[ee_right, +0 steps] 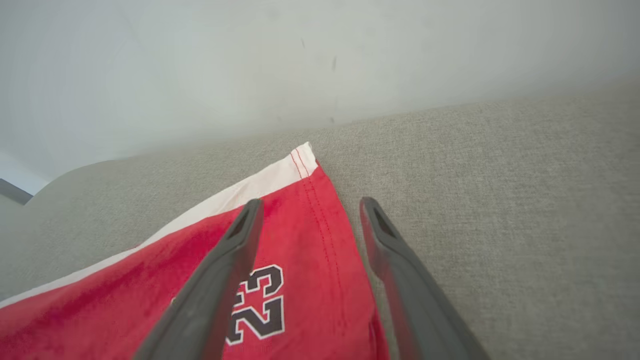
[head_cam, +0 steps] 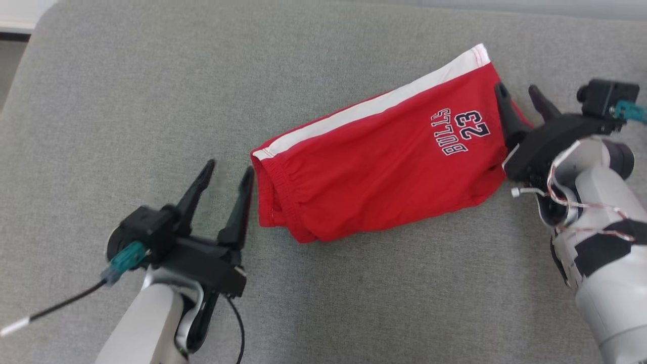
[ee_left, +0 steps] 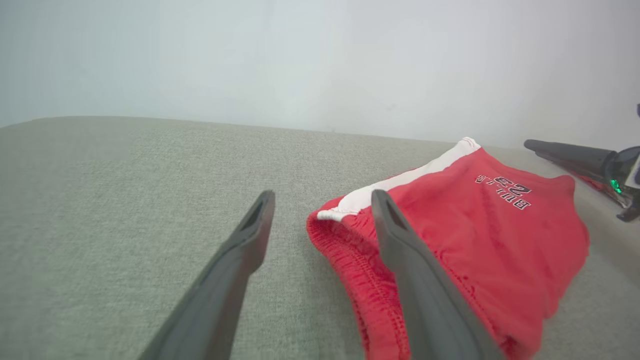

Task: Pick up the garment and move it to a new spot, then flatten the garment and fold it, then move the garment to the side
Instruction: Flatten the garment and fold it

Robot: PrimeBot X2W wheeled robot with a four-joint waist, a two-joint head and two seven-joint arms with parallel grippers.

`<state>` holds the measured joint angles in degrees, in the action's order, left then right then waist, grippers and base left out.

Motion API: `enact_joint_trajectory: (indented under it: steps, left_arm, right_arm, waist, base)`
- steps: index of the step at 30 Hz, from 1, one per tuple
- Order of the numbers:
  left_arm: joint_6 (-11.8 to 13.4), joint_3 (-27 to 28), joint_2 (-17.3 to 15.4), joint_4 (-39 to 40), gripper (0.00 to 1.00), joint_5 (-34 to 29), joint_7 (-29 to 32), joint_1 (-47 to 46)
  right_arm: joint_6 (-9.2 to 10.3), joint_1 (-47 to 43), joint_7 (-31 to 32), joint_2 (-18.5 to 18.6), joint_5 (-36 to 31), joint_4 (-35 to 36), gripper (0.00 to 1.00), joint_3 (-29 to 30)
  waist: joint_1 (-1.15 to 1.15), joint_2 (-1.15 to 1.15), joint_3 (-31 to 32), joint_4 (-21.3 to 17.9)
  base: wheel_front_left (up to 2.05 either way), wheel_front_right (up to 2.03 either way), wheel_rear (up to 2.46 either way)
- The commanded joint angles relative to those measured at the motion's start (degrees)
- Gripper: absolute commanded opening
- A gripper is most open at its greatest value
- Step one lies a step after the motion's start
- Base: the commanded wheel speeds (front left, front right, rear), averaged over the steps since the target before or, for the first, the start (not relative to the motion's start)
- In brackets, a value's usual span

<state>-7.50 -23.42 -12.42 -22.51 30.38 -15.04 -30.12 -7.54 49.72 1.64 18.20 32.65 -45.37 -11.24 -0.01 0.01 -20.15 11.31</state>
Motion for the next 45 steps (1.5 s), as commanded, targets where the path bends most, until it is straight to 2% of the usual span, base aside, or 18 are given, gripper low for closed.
enact_joint_trajectory:
  steps: [1, 6, 11, 16, 23, 24, 25, 34, 45]
  left_arm:
    - [0.1, 3.2, 0.8, 1.6, 1.00, -2.4, -0.2, 2.9]
    - [1.0, 12.1, 4.2, 7.5, 1.00, -9.2, -0.2, 10.2]
    - [1.1, 17.7, 7.6, 12.1, 1.00, -14.8, -0.2, 17.3]
    - [0.5, 18.2, 9.3, 12.4, 1.00, -16.3, -0.2, 21.6]
    - [0.2, 16.5, 9.6, 11.4, 1.00, -14.8, -0.2, 23.2]
    - [0.2, 16.3, 9.5, 11.3, 1.00, -14.8, -0.2, 23.3]
    - [0.2, 16.2, 9.5, 11.0, 1.00, -14.8, -0.2, 23.5]
    - [0.5, 17.4, 9.6, 9.3, 1.00, -15.5, -0.2, 26.8]
    - [0.5, 17.7, 9.5, 9.4, 1.00, -15.5, -0.2, 29.1]
  right_arm:
    - [0.15, -2.5, -0.7, 1.3, 1.0, 0.8, 1.00, -1.2]
    - [0.15, -6.7, -1.5, 3.2, 2.8, 1.2, 1.00, -3.2]
    - [0.15, -9.3, -2.3, 3.5, 3.5, 0.0, 1.00, -4.0]
    - [0.15, -10.0, -3.2, 3.2, 4.1, -2.4, 1.00, -3.9]
    - [0.15, -9.4, -3.5, 2.4, 3.4, -7.2, 1.00, -3.9]
    - [0.15, -9.4, -3.3, 2.2, 3.3, -7.7, 0.42, -4.2]
    - [0.15, -9.5, -3.5, 1.9, 3.6, -8.1, 0.00, -4.4]
    - [0.15, -13.2, -6.9, 1.3, 8.8, -5.5, 0.00, -4.7]
    - [0.15, -30.2, -6.2, 6.0, 15.9, 6.3, 0.00, -3.6]
  waist:
    - [0.01, -0.01, 1.7, -0.6]
    - [0.01, -0.01, 3.0, -0.7]
    - [0.01, -0.01, 3.7, -0.2]
    - [0.01, -0.01, 3.8, 1.0]
    - [0.01, -0.01, 4.2, 2.5]
    - [0.01, -0.01, 4.4, 2.6]
    - [0.01, -0.01, 4.9, 2.6]
    - [0.01, -0.01, 9.5, 0.3]
    - [0.01, -0.01, 11.7, -3.2]
  base:
    - [0.00, 0.00, 0.00]
    - [0.00, 0.00, 0.00]
    - [0.00, 0.00, 0.00]
    - [0.00, 0.00, 0.00]
    - [0.00, 0.00, 0.00]
    - [0.00, 0.00, 0.00]
    - [0.00, 0.00, 0.00]
    - [0.00, 0.00, 0.00]
    - [0.00, 0.00, 0.00]
